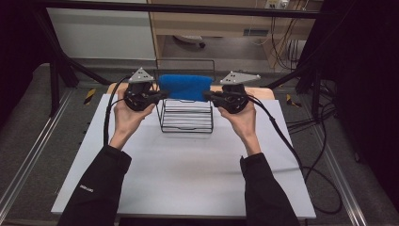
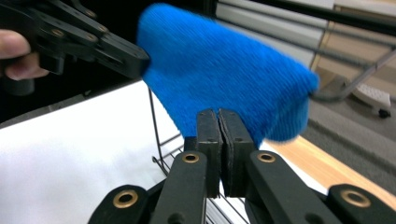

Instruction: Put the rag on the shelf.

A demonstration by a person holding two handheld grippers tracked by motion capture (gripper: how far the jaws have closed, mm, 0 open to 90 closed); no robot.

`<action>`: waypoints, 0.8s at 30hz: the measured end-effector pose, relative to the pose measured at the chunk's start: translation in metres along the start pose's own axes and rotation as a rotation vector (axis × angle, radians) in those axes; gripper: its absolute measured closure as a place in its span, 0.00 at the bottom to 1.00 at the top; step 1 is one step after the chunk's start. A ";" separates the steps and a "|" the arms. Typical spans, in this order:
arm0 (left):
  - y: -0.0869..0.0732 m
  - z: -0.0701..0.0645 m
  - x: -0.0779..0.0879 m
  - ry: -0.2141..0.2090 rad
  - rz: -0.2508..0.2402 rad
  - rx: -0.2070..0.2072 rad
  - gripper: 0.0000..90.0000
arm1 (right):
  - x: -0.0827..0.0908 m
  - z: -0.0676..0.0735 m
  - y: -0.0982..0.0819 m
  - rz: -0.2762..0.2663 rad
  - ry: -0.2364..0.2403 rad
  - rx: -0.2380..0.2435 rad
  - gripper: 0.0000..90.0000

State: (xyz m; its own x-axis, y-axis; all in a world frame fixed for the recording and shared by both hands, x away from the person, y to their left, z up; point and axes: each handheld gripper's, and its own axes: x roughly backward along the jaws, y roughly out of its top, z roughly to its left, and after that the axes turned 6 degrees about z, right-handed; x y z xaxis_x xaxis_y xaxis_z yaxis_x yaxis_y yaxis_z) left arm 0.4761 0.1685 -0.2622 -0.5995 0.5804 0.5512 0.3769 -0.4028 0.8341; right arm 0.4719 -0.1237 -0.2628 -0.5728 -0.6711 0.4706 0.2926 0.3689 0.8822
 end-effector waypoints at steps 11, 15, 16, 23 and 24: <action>-0.002 0.001 -0.002 -0.001 -0.022 0.009 0.99 | -0.005 -0.006 -0.011 0.000 -0.037 -0.013 0.94; -0.003 0.000 0.005 -0.013 -0.034 0.012 0.94 | 0.002 -0.004 -0.010 -0.032 -0.027 -0.018 0.87; -0.004 0.000 0.006 -0.019 -0.035 0.013 0.93 | 0.004 -0.003 -0.010 -0.041 -0.023 -0.019 0.85; -0.014 -0.004 0.018 -0.014 -0.019 0.005 0.75 | 0.023 0.000 -0.011 -0.072 -0.019 -0.035 0.64; -0.016 -0.005 0.020 -0.013 -0.014 0.002 0.73 | 0.026 0.000 -0.011 -0.074 -0.020 -0.040 0.60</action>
State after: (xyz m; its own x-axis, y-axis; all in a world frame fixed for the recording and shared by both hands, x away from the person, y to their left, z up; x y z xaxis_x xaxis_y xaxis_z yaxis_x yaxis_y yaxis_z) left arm 0.4548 0.1827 -0.2645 -0.5955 0.5952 0.5395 0.3695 -0.3933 0.8419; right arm 0.4539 -0.1448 -0.2605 -0.6089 -0.6828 0.4039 0.2787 0.2925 0.9147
